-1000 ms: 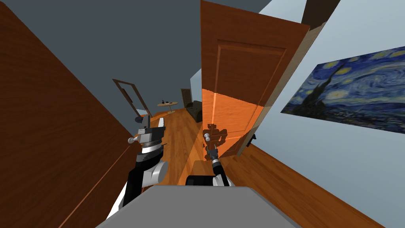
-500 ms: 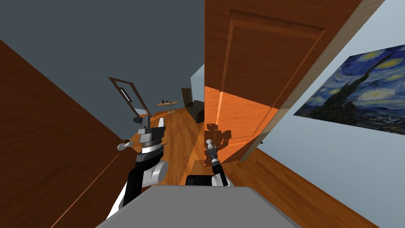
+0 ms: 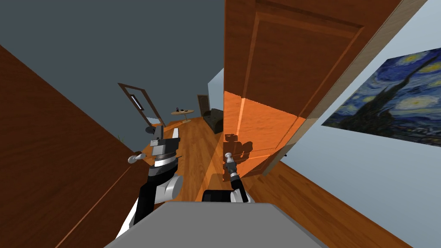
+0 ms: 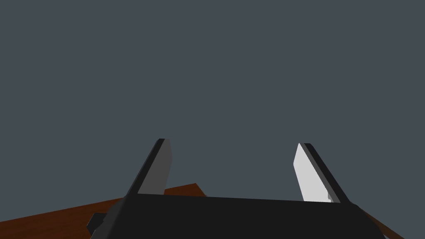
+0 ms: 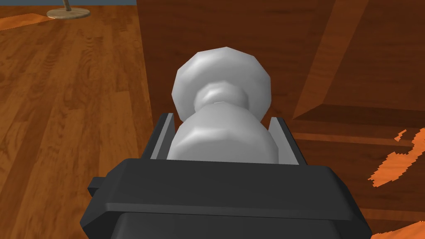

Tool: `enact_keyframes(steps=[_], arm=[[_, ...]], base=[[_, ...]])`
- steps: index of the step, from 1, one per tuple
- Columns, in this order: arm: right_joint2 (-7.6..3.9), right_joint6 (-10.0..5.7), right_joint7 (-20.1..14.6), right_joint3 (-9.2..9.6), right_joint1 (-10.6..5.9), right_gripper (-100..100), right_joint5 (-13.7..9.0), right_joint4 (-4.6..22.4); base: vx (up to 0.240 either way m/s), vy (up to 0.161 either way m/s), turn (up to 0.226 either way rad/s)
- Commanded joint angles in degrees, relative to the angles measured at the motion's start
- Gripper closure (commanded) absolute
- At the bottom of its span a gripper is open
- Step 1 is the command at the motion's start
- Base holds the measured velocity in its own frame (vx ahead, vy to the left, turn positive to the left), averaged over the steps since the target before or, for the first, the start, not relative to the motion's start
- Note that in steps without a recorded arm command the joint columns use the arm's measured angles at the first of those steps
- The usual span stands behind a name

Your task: Push the door open

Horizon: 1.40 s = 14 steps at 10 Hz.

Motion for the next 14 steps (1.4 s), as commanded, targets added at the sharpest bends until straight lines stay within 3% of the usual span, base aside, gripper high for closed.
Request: enact_keyframes(steps=[1, 4, 8, 12, 14], arm=[[-0.04, -0.23, 0.0, -0.11, -0.06, 100, 0.0, -0.1], [-0.68, -0.09, 0.2, -0.88, -0.03, 100, -0.4, 0.2], [-1.81, -0.48, 0.8, -3.29, -0.33, 100, -1.5, 0.5], [-2.22, -0.73, 1.2, -4.85, -0.52, 100, -2.2, 0.7], [-2.44, -1.01, 1.6, -6.55, -0.73, 100, -3.0, 0.9]], base=[[-0.009, -0.003, 0.001], [0.092, 0.041, -0.017], [0.178, 0.071, -0.036], [0.144, 0.066, -0.046], [0.103, 0.064, -0.055]])
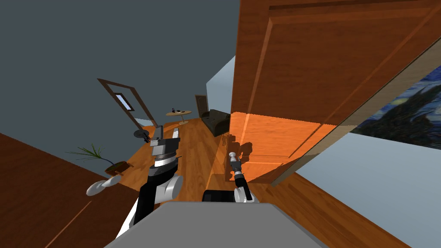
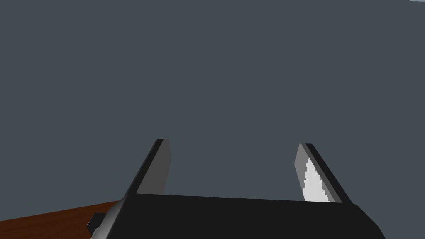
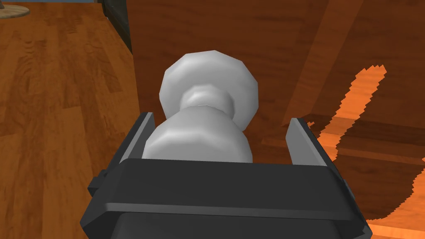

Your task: Push the door open

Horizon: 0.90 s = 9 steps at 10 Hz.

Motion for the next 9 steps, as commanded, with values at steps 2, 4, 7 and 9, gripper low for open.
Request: enact_keyframes(steps=[2, 4, 7, 9], arm=[[-0.80, -0.71, 0.5, -2.31, -0.10, 100, -1.0, 0.0], [-0.76, -0.86, 0.7, -3.19, -0.21, 100, -1.4, 0.1], [-0.70, -0.93, 0.8, -3.64, -0.26, 100, -1.6, 0.2], [-0.57, -1.07, 1.0, -4.52, -0.37, 100, -2.0, 0.3]], base=[[0.133, 0.086, -0.046], [0.086, 0.053, -0.029], [0.074, 0.034, -0.019], [0.026, 0.018, -0.022]])
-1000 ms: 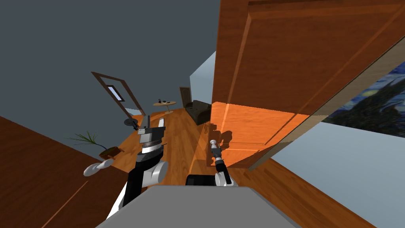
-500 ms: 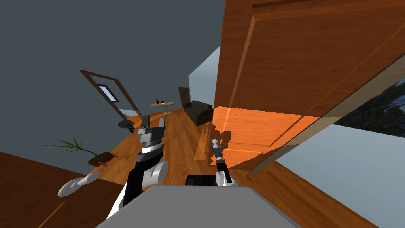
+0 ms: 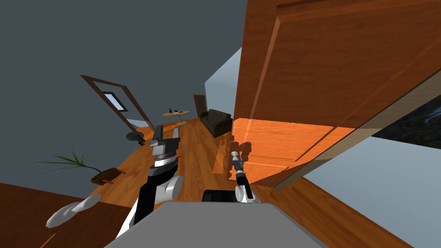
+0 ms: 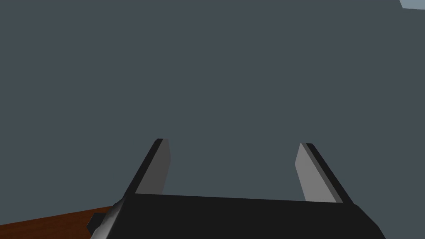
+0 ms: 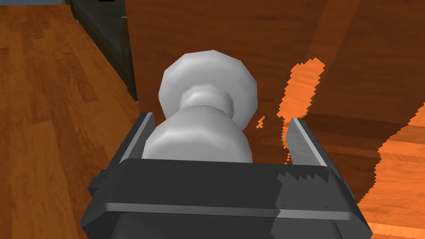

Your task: Push the door open

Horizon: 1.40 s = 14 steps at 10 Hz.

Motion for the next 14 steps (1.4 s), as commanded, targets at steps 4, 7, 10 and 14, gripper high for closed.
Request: enact_keyframes(steps=[4, 7, 10, 14], arm=[[-0.14, -0.51, 1.0, -3.34, 0.48, 100, -1.4, -0.9], [0.19, -0.64, 1.2, -4.12, 0.38, 100, -1.8, -0.8], [1.52, -1.00, 1.8, -6.36, 0.10, 100, -2.8, -0.5], [0.95, -0.71, 2.3, -8.10, 0.34, 100, -3.8, -0.7]], base=[[0.115, 0.079, -0.054], [0.121, 0.060, -0.030], [0.156, 0.091, -0.076], [0.163, 0.059, -0.051]])
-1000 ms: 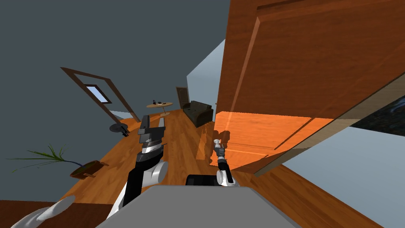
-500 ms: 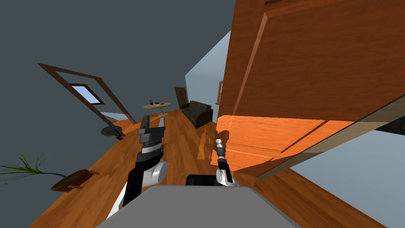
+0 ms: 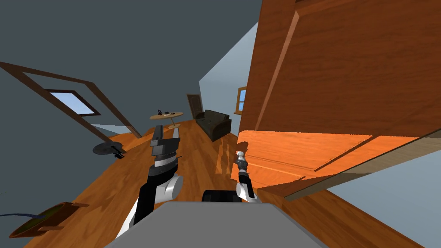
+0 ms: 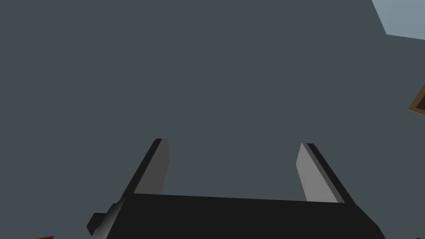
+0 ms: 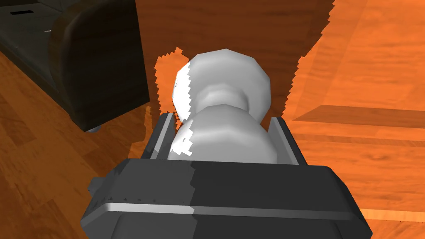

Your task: Push the door open

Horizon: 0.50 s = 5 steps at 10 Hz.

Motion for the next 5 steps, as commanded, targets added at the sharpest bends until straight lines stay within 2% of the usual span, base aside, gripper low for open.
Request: enact_keyframes(steps=[1, 3, 5], arm=[[-1.06, 0.07, 0.6, -1.14, 0.46, 100, -0.6, -0.9], [-1.69, -0.26, 0.9, -2.47, 0.35, 100, -1.4, -0.8], [-1.69, -0.54, 1.2, -3.60, 0.25, 100, -2.0, -0.8]], base=[[0.193, 0.066, -0.054], [0.201, 0.059, -0.055], [0.226, 0.046, -0.063]])
